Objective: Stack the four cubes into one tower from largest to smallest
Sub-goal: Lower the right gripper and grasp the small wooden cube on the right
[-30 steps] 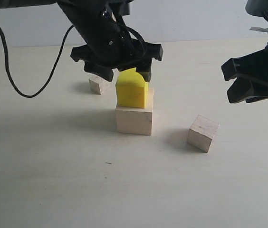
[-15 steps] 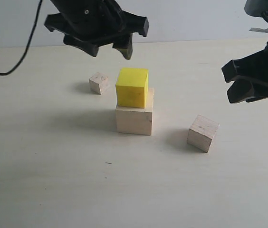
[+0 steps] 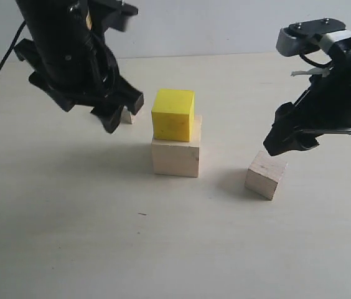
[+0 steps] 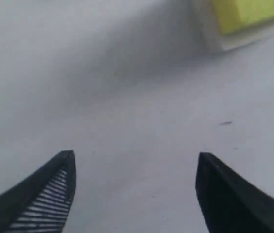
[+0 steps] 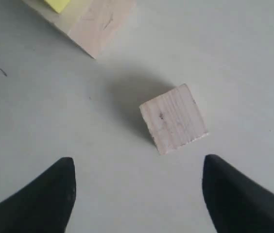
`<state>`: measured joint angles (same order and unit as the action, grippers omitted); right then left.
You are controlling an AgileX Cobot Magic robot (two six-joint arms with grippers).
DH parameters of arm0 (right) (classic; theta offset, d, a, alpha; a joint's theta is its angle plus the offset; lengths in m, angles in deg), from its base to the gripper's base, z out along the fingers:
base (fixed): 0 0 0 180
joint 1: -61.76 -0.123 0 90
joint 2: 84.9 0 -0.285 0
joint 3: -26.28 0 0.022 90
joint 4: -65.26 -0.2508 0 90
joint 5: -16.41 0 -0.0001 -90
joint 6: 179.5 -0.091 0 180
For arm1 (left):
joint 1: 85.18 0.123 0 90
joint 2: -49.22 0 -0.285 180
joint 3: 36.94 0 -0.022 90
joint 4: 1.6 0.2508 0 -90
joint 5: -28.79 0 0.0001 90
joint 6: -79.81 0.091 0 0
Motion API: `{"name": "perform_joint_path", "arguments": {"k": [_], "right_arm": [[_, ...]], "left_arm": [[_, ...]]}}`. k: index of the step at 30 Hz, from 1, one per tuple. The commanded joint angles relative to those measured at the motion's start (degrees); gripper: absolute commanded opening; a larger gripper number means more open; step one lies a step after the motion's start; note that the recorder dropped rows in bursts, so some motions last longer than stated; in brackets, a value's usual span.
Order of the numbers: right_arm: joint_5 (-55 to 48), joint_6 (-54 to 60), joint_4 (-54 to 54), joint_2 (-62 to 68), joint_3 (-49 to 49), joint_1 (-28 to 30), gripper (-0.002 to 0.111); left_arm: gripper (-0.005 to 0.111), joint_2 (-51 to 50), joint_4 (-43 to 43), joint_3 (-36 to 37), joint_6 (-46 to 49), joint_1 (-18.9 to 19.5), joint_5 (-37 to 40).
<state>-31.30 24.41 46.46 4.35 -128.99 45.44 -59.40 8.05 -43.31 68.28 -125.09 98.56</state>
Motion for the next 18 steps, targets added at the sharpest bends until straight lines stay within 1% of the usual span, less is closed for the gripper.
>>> {"name": "perform_joint_path", "arguments": {"k": [1, 5, 7, 12, 18], "right_arm": [[4.63, 4.94, -0.56, 3.38, 0.05, 0.00, 0.070], [4.79, 7.29, -0.56, 7.51, 0.05, 0.00, 0.070], [5.49, 8.89, -0.31, 10.80, 0.05, 0.00, 0.070], [13.04, 16.85, -0.31, 16.00, 0.05, 0.00, 0.070], [13.22, 17.67, -0.31, 18.41, 0.05, 0.00, 0.070]], "left_arm": [[0.060, 3.46, 3.86, 4.73, 0.93, -0.01, 0.19], [0.060, 7.73, 5.44, 6.71, 0.64, -0.01, 0.19], [0.060, 11.97, 5.75, 7.72, 0.64, -0.01, 0.19], [0.060, 20.85, 6.25, 10.48, -0.93, -0.01, 0.19], [0.060, 23.48, 6.25, 13.48, -2.37, -0.01, 0.19]]}}
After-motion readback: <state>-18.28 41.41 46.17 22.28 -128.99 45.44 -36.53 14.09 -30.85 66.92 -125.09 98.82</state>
